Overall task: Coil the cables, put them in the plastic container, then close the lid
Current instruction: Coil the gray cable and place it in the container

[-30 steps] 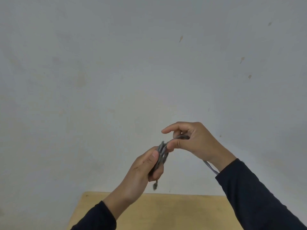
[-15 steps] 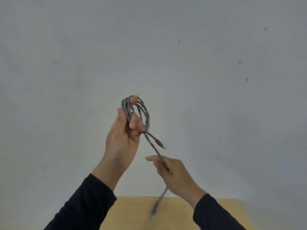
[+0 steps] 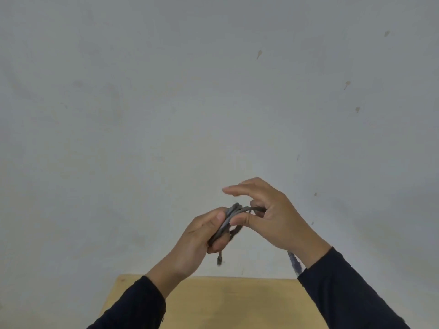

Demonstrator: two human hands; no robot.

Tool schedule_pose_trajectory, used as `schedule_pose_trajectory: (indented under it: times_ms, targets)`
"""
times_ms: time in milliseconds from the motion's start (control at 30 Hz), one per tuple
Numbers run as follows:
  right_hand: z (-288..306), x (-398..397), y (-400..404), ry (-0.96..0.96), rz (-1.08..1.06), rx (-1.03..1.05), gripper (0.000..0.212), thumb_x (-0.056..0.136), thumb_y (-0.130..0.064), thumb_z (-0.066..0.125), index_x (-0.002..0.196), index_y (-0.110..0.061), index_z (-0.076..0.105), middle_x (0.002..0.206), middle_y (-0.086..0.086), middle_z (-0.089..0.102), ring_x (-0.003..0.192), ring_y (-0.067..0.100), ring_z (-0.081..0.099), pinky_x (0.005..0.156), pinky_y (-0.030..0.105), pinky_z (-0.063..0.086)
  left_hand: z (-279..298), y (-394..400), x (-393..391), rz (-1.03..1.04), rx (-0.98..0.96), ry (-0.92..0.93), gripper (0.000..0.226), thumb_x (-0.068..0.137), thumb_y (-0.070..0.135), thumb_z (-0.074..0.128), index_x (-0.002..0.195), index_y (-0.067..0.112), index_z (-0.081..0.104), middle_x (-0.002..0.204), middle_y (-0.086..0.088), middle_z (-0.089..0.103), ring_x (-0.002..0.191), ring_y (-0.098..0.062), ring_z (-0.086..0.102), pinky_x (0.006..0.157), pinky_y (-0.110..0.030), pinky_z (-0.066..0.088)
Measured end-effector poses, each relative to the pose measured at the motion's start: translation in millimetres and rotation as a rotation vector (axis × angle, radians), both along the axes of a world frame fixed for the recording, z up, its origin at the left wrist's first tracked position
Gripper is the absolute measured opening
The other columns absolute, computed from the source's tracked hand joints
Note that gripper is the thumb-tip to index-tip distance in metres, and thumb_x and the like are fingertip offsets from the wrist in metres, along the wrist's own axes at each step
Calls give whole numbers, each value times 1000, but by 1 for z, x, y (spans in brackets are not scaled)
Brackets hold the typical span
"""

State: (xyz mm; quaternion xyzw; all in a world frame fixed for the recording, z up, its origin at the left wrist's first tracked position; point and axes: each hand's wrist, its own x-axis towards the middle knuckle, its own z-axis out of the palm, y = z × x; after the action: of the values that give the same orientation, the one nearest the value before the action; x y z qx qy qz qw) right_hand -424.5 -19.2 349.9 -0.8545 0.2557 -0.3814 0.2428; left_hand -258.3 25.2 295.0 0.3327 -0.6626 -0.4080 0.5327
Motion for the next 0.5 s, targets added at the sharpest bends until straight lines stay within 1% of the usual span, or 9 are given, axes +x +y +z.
schedule_pose_trajectory:
  times_ms: [67, 100, 167, 200, 267, 333, 400, 433, 500]
  targets:
    - [-1, -1, 1, -16, 71, 111, 39, 81, -32, 66, 118, -40, 57, 111, -16, 62, 63, 4, 57, 64, 11, 43, 6, -1, 2, -49, 22, 15, 39, 88, 43, 37, 76, 9, 52, 48, 9, 31, 46, -13, 21, 49, -23, 22]
    - [-2, -2, 2, -30, 94, 165, 40, 81, -33, 62, 121, -37, 56, 109, -13, 66, 66, 5, 61, 64, 11, 43, 8, -1, 3, -63, 19, 7, 39, 89, 41, 37, 77, 9, 55, 47, 7, 28, 46, -14, 19, 48, -25, 20]
    - [-3, -4, 4, -35, 98, 200, 38, 80, -35, 58, 119, -32, 58, 89, -8, 71, 68, 7, 63, 64, 11, 44, 11, -1, 5, -52, 6, -13, 40, 90, 40, 36, 81, 10, 61, 48, 6, 27, 46, -16, 19, 49, -27, 19]
    - [-4, -3, 4, -32, 75, 184, 36, 80, -36, 57, 115, -33, 60, 79, -10, 70, 69, 5, 63, 66, 11, 45, 12, -2, 4, -2, -5, -14, 42, 90, 41, 37, 82, 8, 60, 48, 6, 30, 47, -15, 22, 49, -27, 21]
    - [-7, 0, 3, -71, 4, 151, 29, 79, -41, 55, 107, -36, 64, 67, -14, 64, 64, 3, 60, 62, 13, 44, 9, -4, 1, 191, -65, 14, 39, 91, 41, 38, 85, 7, 56, 51, 7, 41, 49, -12, 32, 49, -24, 28]
    - [-10, 3, 2, -156, -52, 165, 27, 81, -44, 52, 100, -35, 68, 59, -10, 59, 54, 5, 51, 53, 15, 39, 5, -7, -3, 351, -131, 50, 29, 91, 44, 38, 96, 21, 56, 60, 7, 54, 53, -9, 44, 51, -24, 37]
    - [-11, 5, 3, -203, -75, 208, 25, 84, -42, 51, 97, -34, 70, 58, -5, 57, 49, 7, 45, 47, 17, 36, 0, -7, -7, 419, -186, 6, 28, 88, 49, 38, 107, 37, 54, 70, 13, 59, 60, -6, 50, 55, -22, 42]
    - [-11, 6, 4, -192, -72, 231, 22, 86, -39, 51, 98, -35, 70, 59, -4, 58, 48, 6, 44, 46, 16, 35, -2, -6, -9, 450, -215, -26, 28, 88, 48, 37, 109, 41, 55, 73, 17, 60, 61, -3, 50, 57, -19, 42]
    - [-12, 5, 7, -127, -52, 267, 23, 92, -29, 49, 105, -37, 67, 69, -5, 67, 50, 6, 48, 47, 16, 39, 0, -6, -8, 505, -254, -52, 26, 93, 39, 38, 106, 41, 61, 74, 25, 62, 63, 2, 53, 60, -10, 40]
